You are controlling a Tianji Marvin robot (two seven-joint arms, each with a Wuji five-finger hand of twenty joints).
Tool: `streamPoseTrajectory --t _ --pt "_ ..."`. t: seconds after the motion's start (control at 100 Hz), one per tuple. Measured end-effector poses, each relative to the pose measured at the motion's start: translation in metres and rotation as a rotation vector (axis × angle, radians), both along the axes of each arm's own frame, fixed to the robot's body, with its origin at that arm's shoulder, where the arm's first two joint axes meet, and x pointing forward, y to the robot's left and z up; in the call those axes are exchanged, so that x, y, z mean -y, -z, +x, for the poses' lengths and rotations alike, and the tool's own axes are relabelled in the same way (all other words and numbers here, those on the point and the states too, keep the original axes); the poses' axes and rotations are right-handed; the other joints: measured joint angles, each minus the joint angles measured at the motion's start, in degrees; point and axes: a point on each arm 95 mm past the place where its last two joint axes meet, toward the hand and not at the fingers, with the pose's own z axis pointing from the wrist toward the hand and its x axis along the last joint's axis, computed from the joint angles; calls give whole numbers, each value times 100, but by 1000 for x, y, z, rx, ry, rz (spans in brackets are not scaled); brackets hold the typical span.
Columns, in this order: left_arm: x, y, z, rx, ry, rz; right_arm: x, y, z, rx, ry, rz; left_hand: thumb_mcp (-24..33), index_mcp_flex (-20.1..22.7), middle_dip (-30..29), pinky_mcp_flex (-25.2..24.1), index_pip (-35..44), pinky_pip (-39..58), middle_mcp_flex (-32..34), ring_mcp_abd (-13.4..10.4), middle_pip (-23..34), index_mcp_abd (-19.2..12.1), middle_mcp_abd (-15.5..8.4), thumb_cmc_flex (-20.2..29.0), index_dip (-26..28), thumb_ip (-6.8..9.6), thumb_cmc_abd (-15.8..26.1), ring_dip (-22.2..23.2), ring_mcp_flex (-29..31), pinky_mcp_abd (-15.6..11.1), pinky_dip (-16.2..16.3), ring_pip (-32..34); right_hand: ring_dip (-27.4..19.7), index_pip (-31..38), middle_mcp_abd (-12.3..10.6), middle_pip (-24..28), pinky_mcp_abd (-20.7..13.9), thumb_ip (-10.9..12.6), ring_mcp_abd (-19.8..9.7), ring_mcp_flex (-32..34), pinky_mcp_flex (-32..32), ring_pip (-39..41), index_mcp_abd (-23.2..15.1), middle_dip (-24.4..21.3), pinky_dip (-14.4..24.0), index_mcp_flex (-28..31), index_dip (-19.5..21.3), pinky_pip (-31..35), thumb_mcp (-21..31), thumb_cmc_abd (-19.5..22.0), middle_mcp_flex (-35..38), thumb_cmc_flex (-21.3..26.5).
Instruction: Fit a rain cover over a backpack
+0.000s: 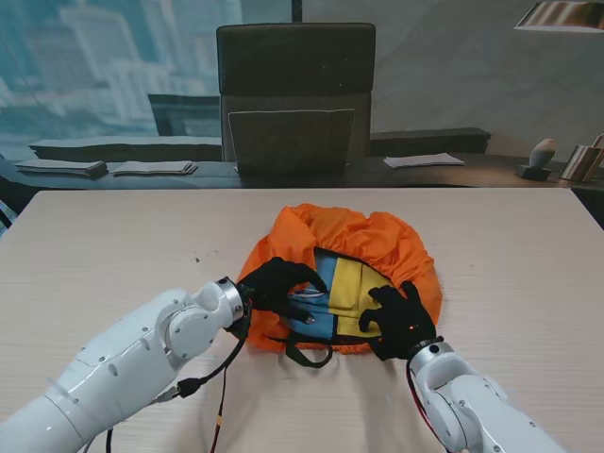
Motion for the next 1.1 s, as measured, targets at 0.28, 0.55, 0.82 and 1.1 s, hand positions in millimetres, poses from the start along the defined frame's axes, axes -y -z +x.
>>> streamPoseTrajectory --t 0.28,0.55,0.82,1.1 --pt "-5 14 -1 -99 95 219 6 -4 -10 33 -24 39 -60 -319 -597 -164 -1957 -2593 -686 -331 -1677 -268 -200 160 -1131 -47 -674 -586 -862 -211 -705 -1441 48 59 0 359 0 -53 0 0 12 76 6 135 0 9 -23 0 33 -51 0 0" --pt "-6 32 11 -79 117 278 3 -4 -13 31 -28 73 747 -460 -235 -179 -1962 -2319 -866 -534 -1522 -593 -438 295 -1043 -49 -807 -513 -849 -434 -478 -1305 62 59 -1 509 0 -53 0 1 13 125 61 205 0 16 -83 1 33 -58 0 0" --pt "6 34 33 78 51 155 3 -4 -15 34 -48 94 1321 1309 836 887 2045 872 2208 -600 -61 -917 -612 1144 152 -572 -735 95 1999 -834 309 936 141 207 -1 649 0 -181 0 3 15 203 79 232 0 248 -129 79 87 -126 0 2" --pt "6 34 34 3 -31 43 0 -3 -23 40 -85 140 1211 1680 2702 1800 2603 1198 3311 -100 205 -790 -437 1748 1272 -716 -636 1173 2865 -386 421 2126 144 494 -1 741 69 -253 0 5 54 264 79 282 -53 314 -319 217 155 -129 37 8"
